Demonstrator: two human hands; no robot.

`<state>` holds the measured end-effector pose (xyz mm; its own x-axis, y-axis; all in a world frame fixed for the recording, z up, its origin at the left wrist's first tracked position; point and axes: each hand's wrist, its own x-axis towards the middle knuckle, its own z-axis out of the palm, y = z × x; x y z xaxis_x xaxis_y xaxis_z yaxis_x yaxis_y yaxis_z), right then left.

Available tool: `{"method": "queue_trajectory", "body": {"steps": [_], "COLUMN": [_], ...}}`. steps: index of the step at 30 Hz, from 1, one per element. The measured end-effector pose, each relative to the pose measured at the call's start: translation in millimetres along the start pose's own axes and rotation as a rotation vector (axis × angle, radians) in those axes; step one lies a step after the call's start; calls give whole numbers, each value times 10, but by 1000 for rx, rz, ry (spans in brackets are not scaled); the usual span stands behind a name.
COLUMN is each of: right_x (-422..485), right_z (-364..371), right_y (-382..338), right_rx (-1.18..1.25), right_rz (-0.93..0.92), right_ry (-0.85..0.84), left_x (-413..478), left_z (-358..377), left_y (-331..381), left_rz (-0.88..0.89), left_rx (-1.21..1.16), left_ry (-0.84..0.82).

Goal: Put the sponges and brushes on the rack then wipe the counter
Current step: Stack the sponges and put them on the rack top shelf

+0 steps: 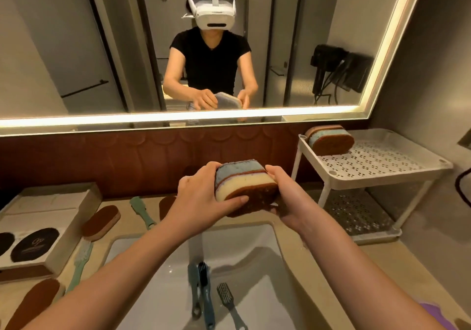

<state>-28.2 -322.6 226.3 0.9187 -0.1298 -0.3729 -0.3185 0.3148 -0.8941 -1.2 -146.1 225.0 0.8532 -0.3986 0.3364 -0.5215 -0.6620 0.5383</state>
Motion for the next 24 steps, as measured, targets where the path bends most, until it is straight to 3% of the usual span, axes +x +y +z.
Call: {"method": "queue_trajectory", "body": {"steps": [3,10,16,20,24], "right_x": [74,273,473,613,790], "right_z": [-219,-864,-1394,-1697,-1916], "right_y": [-278,-878,-1103,-1111,-1054], "right_rx": [-123,-114,-338,-332,-385], "right_rz": [-81,-159,-316,-324,-314], "right_ry": [30,173,305,399,483], "left_x": [288,1040,1553,1744,1883], "left_z": [57,374,875,1237,1531], "left_y": [240,807,1175,1318,1343], "left_rz": [64,198,197,160,125], "left_rx": [-5,55,71,238,252], "left_ry": [10,-36,-136,-223,-326]}}
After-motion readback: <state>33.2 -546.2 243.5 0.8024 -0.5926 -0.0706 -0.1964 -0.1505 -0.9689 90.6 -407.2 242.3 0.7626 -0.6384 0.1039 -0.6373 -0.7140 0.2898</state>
